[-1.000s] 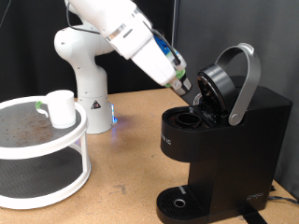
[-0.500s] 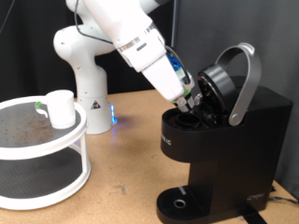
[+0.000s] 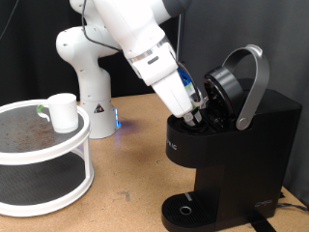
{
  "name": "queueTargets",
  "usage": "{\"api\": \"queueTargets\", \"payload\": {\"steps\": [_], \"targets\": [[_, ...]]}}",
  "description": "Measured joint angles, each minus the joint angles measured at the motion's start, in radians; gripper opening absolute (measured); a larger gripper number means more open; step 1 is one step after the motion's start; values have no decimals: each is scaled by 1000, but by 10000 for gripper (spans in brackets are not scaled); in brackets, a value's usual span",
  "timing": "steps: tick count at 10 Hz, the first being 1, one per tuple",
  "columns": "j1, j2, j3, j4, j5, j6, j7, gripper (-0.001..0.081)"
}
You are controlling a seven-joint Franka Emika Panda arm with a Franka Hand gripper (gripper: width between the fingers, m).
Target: Make a cup of coffee with the keurig machine
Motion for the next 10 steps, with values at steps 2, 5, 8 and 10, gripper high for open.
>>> {"api": "queueTargets", "payload": {"steps": [2,5,8,10], "targets": [[0,10,5,2,5,6,0,461],[1,25,13,5,30,16,-4,461],[1,39,16,5,89,25,-51,587],[1,40,17,6,120,25,-77,740]]}}
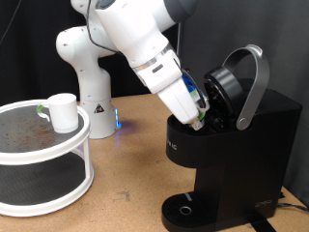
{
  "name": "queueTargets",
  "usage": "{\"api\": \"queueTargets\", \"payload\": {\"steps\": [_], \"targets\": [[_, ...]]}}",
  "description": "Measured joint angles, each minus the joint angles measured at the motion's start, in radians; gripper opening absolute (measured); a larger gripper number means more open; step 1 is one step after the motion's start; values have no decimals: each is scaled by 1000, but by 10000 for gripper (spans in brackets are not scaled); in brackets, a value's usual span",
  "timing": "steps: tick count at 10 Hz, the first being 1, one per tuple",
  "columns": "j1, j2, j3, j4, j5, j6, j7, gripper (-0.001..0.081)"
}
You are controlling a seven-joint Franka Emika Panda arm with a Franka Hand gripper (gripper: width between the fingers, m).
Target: Make a cup of coffee with the keurig machine
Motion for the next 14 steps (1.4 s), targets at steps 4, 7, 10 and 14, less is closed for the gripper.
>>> {"api": "queueTargets", "payload": {"steps": [4,7,10,14], "targets": [[0,-23,0,5,40,-30,-42,803],[-4,-59,-8,5,41,-76,-44,803],[-6,-83,-22,2,72,-97,-65,803],[-6,-160,-57,52,226,-159,-111,803]]}}
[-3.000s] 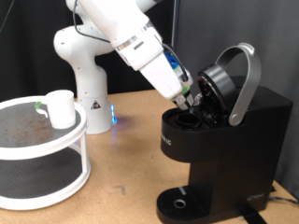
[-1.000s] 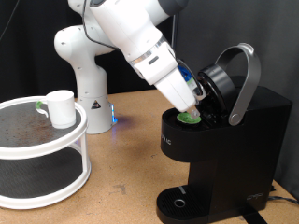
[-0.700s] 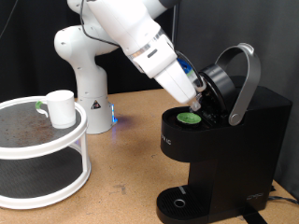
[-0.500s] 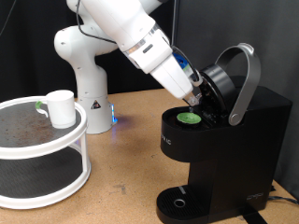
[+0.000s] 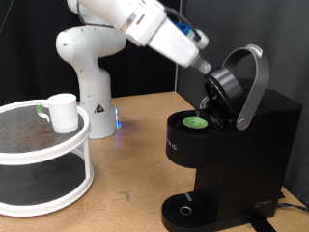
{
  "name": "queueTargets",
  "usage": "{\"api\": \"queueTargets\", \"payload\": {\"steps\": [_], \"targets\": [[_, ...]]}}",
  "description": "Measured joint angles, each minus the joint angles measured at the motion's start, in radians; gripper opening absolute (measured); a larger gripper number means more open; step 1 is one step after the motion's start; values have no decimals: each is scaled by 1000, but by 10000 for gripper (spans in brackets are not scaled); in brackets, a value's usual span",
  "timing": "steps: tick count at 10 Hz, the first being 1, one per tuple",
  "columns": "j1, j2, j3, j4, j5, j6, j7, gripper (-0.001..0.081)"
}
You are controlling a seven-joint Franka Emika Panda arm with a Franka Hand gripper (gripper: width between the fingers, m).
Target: Make a cup of coffee with the keurig machine
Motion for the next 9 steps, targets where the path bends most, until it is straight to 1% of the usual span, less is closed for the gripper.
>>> {"api": "queueTargets", "payload": {"steps": [1,3,4,5,7,9], "targets": [[-1,-19,-1,16,0,-5,20,803],[-9,-42,-11,50,-27,-77,79,803],[-9,-41,-10,46,-27,-69,78,803],[-4,-41,-10,45,7,-68,65,803],[22,-41,3,56,70,-75,62,803],[45,-37,42,81,72,-65,84,803]]}}
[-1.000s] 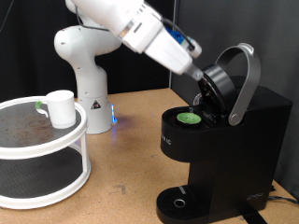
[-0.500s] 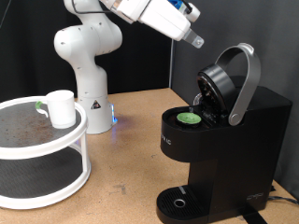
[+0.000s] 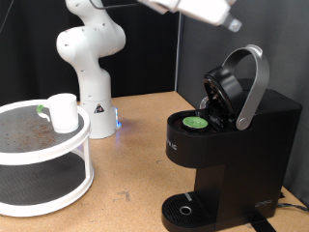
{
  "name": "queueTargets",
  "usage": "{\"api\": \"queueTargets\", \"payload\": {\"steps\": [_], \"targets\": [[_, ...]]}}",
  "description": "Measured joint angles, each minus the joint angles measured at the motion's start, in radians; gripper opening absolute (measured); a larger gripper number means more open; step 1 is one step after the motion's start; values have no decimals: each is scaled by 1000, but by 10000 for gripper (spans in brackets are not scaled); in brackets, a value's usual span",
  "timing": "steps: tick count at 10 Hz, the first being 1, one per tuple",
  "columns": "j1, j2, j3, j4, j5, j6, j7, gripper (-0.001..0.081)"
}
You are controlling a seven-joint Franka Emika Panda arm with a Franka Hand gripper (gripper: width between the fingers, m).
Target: Make a cup of coffee with the keurig machine
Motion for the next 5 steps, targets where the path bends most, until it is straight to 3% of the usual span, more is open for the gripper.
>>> {"api": "queueTargets", "payload": {"steps": [4,5], "targets": [[8,30,117,47,-91,135,203,803],[8,30,111,45,-79,125,189,803]]}}
